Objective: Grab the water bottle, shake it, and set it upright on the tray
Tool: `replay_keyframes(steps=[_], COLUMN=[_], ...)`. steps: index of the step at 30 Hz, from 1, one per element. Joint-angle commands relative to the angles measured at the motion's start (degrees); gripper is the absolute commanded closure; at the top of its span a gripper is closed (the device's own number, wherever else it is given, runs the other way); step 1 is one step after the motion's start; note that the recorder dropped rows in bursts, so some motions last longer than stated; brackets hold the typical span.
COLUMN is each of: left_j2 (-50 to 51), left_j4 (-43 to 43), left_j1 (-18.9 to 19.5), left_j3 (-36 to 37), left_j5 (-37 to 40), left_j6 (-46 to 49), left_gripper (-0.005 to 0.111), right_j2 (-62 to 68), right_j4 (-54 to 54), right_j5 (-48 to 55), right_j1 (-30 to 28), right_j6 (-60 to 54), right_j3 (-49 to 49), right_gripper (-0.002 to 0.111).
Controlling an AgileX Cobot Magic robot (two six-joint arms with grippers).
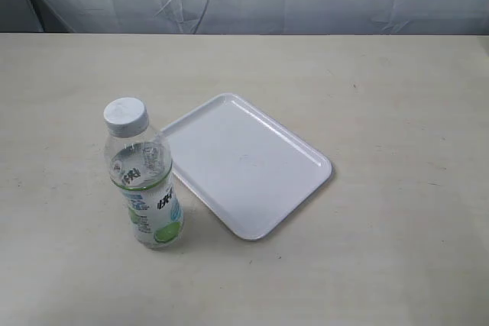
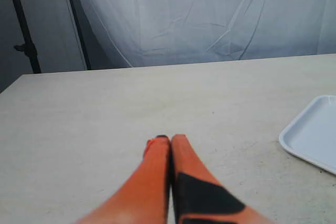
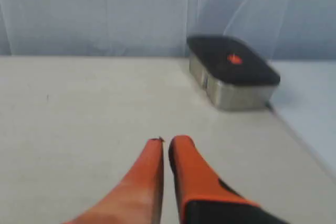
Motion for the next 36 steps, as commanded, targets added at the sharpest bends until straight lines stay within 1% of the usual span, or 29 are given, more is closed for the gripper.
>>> replay_keyframes(steps=[1,4,6,8,9,10,12,13,15,17,19,22,23,25,26,27,29,31,32,33,34,35,36], left_j2=[-0.2,-0.2,-0.2,-0.2,-0.2,-0.2,-0.2,-0.2,-0.2,-0.2,-0.2,-0.2,-0.2,-0.2,-0.2,-0.2,-0.2,-0.2,-0.2,-0.2,-0.2,-0.2,-0.2], left_j4=[0.0,0.0,0.0,0.0,0.0,0.0,0.0,0.0,0.0,0.0,0.0,0.0,0.0,0.0,0.0,0.0,0.0,0.0,0.0,0.0,0.0,0.0,0.0], left_j1=[-0.3,-0.3,-0.3,-0.3,-0.3,-0.3,-0.3,-0.3,-0.3,-0.3,-0.3,-0.3,-0.3,-0.3,-0.3,-0.3,-0.3,-0.3,-0.3,-0.3,-0.3,-0.3,-0.3], left_j3=[0.2,0.2,0.2,0.2,0.2,0.2,0.2,0.2,0.2,0.2,0.2,0.2,0.2,0.2,0.2,0.2,0.2,0.2,0.2,0.2,0.2,0.2,0.2], left_j5=[-0.5,-0.5,-0.5,-0.5,-0.5,-0.5,-0.5,-0.5,-0.5,-0.5,-0.5,-0.5,-0.5,-0.5,-0.5,-0.5,-0.5,-0.5,-0.5,-0.5,-0.5,-0.5,-0.5], left_j6=[-0.2,-0.2,-0.2,-0.2,-0.2,-0.2,-0.2,-0.2,-0.2,-0.2,-0.2,-0.2,-0.2,-0.2,-0.2,-0.2,-0.2,-0.2,-0.2,-0.2,-0.2,-0.2,-0.2], left_gripper=[0.106,0.106,0.106,0.106,0.106,0.106,0.106,0.106,0.106,0.106,0.106,0.106,0.106,0.106,0.106,0.106,0.106,0.106,0.106,0.106,0.106,0.106,0.106], right_j2=[-0.4,-0.4,-0.4,-0.4,-0.4,-0.4,-0.4,-0.4,-0.4,-0.4,-0.4,-0.4,-0.4,0.4,3.9,7.2,17.9,29.3,35.7,39.5,46.9,51.2,58.1], right_j4=[3.6,12.6,18.9,23.3,23.8,23.8,23.6,24.0,25.0,27.8,29.0,26.6,23.8,16.2,10.0,6.8,-2.5,-16.7,-25.2,-31.1,-43.6,-49.9,-55.9], right_j5=[-17.6,-30.9,-37.0,-37.4,-36.0,-34.1,-27.8,-24.9,-19.3,-16.4,-17.2,-24.5,-25.8,-25.3,-25.6,-26.6,-30.9,-38.0,-42.6,-45.8,-52.7,-57.2,-64.2], right_j1=[-0.3,-0.3,-0.3,-0.3,-0.3,-0.3,-0.3,-0.3,-0.3,-0.3,-0.3,0.0,0.4,1.6,2.8,3.7,5.1,6.8,7.8,8.4,9.6,10.5,11.8], right_j6=[2.2,8.1,21.6,34.6,39.7,41.4,41.5,41.5,41.9,43.2,43.2,43.2,43.2,43.2,43.2,43.2,43.2,43.3,45.5,47.6,53.5,57.4,58.1], right_j3=[0.1,0.1,0.1,0.1,0.1,0.1,0.1,0.1,0.1,0.1,0.1,0.1,-0.6,-4.0,-7.5,-9.6,-14.9,-20.7,-23.6,-25.2,-28.2,-29.7,-31.3], right_gripper=[0.098,0.098,0.098,0.099,0.1,0.101,0.108,0.109,0.109,0.109,0.109,0.109,0.109,0.109,0.109,0.109,0.109,0.109,0.109,0.109,0.108,0.102,0.089])
